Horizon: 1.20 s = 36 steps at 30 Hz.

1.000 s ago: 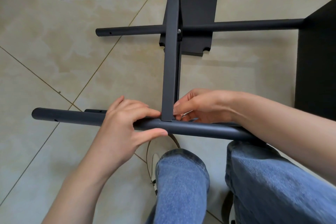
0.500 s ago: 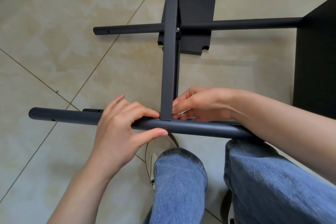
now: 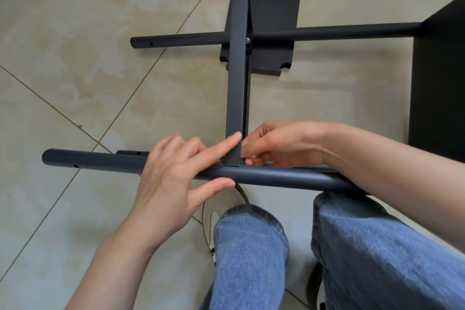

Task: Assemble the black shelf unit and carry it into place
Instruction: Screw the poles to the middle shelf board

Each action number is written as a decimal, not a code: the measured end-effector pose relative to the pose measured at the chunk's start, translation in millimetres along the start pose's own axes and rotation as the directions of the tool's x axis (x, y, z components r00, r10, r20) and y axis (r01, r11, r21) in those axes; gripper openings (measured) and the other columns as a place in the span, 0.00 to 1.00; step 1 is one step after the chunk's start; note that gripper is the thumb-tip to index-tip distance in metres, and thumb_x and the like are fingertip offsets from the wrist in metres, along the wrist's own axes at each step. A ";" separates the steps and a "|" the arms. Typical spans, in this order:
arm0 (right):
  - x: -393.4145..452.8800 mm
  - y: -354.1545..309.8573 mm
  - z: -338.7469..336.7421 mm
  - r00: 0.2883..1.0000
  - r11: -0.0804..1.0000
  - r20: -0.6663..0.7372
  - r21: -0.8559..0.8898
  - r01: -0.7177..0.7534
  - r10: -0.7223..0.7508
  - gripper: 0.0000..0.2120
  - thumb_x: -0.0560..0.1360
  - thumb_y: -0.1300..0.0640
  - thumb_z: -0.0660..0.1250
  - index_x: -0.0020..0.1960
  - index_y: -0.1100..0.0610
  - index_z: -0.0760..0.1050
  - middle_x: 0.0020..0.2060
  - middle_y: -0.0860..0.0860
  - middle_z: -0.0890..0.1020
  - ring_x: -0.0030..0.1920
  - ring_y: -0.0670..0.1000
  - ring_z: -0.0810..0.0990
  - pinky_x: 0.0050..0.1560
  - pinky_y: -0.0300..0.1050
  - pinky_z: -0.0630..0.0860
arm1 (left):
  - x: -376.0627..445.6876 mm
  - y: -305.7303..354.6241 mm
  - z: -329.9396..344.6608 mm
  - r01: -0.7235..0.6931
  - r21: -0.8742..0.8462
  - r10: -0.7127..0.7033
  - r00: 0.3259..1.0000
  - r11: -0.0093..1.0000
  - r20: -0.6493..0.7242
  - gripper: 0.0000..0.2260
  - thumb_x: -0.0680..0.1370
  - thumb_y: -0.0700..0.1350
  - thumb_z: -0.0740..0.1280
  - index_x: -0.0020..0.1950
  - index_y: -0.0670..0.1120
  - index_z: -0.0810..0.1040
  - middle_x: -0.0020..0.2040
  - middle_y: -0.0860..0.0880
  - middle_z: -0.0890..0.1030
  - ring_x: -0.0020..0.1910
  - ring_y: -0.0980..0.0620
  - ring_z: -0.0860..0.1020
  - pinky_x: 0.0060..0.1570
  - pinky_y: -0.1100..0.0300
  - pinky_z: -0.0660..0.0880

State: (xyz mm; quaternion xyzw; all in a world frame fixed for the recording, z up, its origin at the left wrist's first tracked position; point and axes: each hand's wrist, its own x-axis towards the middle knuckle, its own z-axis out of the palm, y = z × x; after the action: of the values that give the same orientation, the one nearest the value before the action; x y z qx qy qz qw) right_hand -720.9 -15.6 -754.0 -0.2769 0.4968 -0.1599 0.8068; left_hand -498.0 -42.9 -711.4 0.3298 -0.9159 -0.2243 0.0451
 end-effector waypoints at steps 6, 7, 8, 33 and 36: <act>0.5 2.1 2.8 1.000 1.000 -0.017 -0.024 -0.020 0.019 0.15 0.78 0.60 0.66 0.33 0.56 0.78 0.30 0.51 0.77 0.34 0.49 0.73 0.47 0.48 0.68 | 4.0 2.2 -3.7 -0.136 0.122 0.120 0.985 0.983 0.126 0.25 0.81 0.59 0.57 0.79 0.60 0.62 0.42 0.54 0.66 0.41 0.50 0.66 0.42 0.56 0.70; -0.3 2.3 2.9 1.000 0.999 -0.013 -0.028 -0.021 0.021 0.14 0.78 0.60 0.66 0.35 0.56 0.78 0.31 0.51 0.77 0.35 0.49 0.73 0.48 0.48 0.68 | 5.8 2.1 -5.0 -0.145 0.139 0.123 0.980 0.980 0.154 0.26 0.81 0.60 0.56 0.79 0.60 0.60 0.42 0.54 0.67 0.40 0.50 0.67 0.41 0.54 0.72; -1.1 1.9 2.6 1.000 0.999 -0.005 -0.031 -0.022 0.022 0.14 0.78 0.60 0.66 0.35 0.56 0.78 0.31 0.51 0.77 0.36 0.50 0.73 0.50 0.49 0.68 | 7.6 1.7 -6.3 -0.149 0.142 0.123 0.977 0.979 0.175 0.26 0.80 0.61 0.56 0.79 0.60 0.59 0.43 0.54 0.68 0.41 0.50 0.67 0.41 0.53 0.74; -3.1 5.6 -6.3 0.998 1.000 0.057 -0.009 0.009 -0.008 0.13 0.76 0.57 0.70 0.33 0.53 0.81 0.31 0.49 0.78 0.34 0.46 0.74 0.44 0.41 0.70 | 14.0 -3.0 -9.5 -0.034 -0.059 0.048 0.965 0.998 0.258 0.23 0.75 0.63 0.62 0.70 0.65 0.68 0.82 0.55 0.58 0.49 0.51 0.73 0.50 0.60 0.70; 1.9 6.2 -3.1 1.000 1.000 0.012 -0.018 -0.009 0.010 0.13 0.77 0.59 0.69 0.34 0.54 0.77 0.30 0.49 0.76 0.33 0.46 0.73 0.43 0.42 0.69 | 13.6 -1.7 -9.7 -0.020 -0.074 0.038 0.965 0.997 0.258 0.23 0.75 0.63 0.62 0.70 0.65 0.67 0.81 0.55 0.58 0.50 0.51 0.73 0.50 0.60 0.70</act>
State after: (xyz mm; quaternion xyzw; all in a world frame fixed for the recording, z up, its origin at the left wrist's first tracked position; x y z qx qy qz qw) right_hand -722.9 -12.6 -760.2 -0.2828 0.4945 -0.1499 0.8081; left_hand -505.4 -56.3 -704.3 0.2825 -0.9101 -0.2972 -0.0599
